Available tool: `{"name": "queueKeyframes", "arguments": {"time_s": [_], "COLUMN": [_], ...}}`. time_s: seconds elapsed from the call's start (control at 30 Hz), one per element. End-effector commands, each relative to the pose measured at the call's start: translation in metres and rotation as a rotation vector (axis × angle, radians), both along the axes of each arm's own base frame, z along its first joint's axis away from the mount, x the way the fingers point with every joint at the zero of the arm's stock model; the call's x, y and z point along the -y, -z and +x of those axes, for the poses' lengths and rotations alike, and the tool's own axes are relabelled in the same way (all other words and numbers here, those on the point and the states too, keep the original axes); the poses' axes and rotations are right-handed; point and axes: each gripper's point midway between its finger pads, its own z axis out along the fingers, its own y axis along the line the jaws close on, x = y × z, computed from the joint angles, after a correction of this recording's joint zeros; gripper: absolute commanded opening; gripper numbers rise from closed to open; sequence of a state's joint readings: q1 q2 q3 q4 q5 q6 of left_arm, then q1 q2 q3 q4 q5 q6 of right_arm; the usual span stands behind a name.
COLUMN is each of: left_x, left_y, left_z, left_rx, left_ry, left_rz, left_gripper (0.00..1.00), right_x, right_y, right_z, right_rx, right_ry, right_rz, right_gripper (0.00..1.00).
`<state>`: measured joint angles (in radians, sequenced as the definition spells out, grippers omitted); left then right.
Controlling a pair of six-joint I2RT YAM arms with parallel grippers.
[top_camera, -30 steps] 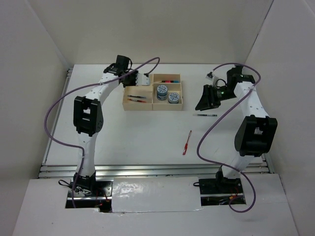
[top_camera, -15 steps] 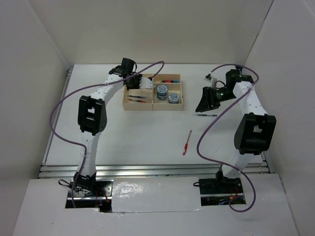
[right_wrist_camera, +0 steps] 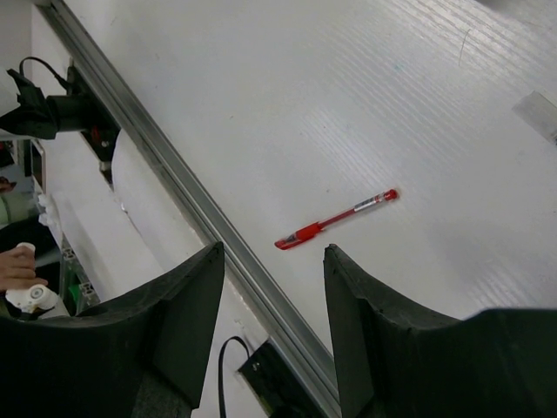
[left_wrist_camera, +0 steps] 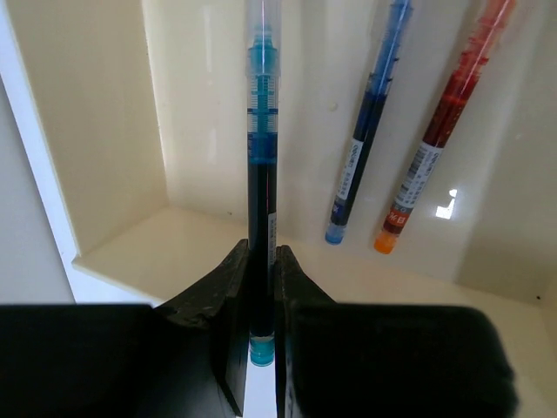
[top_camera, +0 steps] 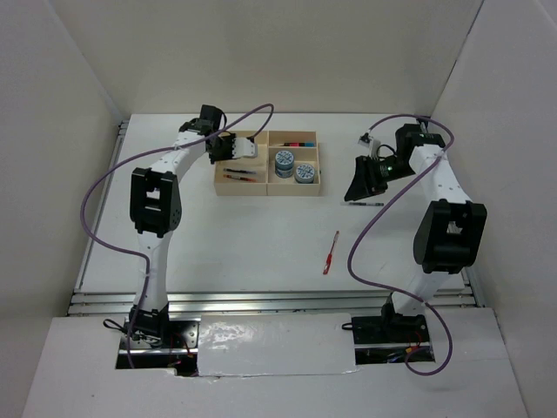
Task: Sort the stationery into containers
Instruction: Place the pen in the storage box.
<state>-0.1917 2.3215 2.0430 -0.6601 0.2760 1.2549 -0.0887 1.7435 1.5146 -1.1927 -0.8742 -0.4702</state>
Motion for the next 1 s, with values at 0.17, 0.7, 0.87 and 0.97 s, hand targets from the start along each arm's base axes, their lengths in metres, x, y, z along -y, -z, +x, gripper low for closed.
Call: {"name": "queueKeyframes", "arguments": {"time_s": [0.17,0.7,0.87,0.97], "left_x": [0.042,0.059,0.067,0.069], "left_y": [-0.001,0.013,-0.042,-0.098], "left_z": [-0.021,-0.059,-0.043,-0.037], "left_rx": [-0.026,-0.177,-0.053,0.048], "left_ry": [0.085,0.136,0.117,0.042], "left_rz": [-0.002,-0.054,-0.126,-0.248], "left_gripper": [0.11,0.62,0.64,0.64], "right_x": [0.004,0.013,0.001,-0.011], "right_y": [0.011,0.034,0.035,0.045], "right_z": [-0.006,-0.028,-0.033,-0.042], "right_rx": [0.037,0.213,0.244,0.078], "right_ry": [-0.039,-0.233,-0.310,-0.199], "right_rz": [-0.103,-0.434,-0.553,-0.548], "right_gripper": [0.57,0.54,0.45,0.43]}}
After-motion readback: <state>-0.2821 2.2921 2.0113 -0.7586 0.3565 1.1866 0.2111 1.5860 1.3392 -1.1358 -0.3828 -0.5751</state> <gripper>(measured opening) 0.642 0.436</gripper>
